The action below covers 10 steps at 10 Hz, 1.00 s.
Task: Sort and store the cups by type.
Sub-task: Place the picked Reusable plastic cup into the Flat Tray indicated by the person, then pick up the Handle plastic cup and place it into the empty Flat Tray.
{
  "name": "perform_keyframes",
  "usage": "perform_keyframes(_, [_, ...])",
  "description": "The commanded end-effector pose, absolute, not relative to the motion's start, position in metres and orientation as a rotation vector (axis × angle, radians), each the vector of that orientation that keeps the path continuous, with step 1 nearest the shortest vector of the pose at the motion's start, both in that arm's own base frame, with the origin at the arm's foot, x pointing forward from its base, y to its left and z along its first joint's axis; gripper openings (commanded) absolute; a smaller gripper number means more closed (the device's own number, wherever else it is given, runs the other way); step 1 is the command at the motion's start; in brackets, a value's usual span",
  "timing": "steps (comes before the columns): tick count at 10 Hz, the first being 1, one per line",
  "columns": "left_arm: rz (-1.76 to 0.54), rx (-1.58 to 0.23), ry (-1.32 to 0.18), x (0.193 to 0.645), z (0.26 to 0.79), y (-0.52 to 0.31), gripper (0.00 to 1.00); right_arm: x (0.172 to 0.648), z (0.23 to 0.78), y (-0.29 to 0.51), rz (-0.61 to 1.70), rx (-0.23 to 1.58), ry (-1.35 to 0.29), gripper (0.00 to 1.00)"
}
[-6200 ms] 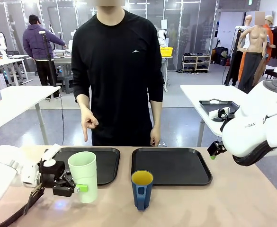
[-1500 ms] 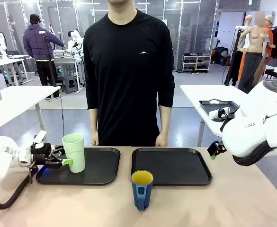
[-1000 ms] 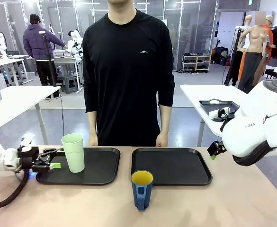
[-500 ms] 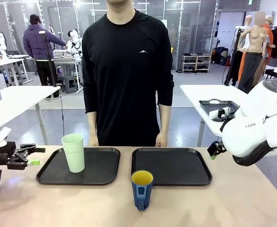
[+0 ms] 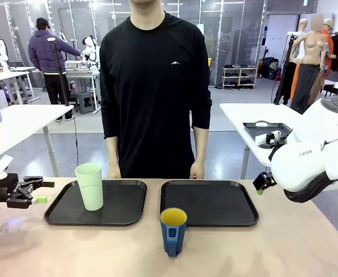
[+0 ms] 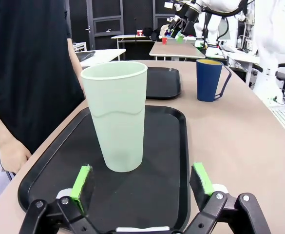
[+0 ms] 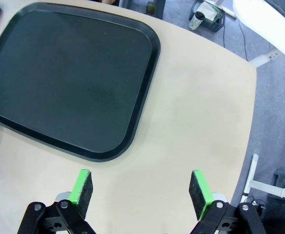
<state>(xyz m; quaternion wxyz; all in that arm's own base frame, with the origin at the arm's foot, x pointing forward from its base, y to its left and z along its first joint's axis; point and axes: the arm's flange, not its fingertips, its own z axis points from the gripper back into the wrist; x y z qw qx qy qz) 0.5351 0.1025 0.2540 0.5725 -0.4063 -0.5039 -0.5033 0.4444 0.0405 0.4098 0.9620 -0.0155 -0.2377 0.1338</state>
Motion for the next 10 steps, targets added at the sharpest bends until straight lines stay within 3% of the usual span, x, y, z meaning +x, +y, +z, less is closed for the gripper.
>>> perform_keyframes(1, [-1.17,-0.951,-1.203,0.5397,0.2551,0.1034,1.0,0.4441,0.4087,0.0401,0.27,-0.029,-0.48,1.0])
perform_keyframes(10, [-1.18,-0.952,-1.181,0.5359,0.2534,0.1029,1.0,0.4441,0.4087,0.0401,0.27,-0.029,-0.48,1.0])
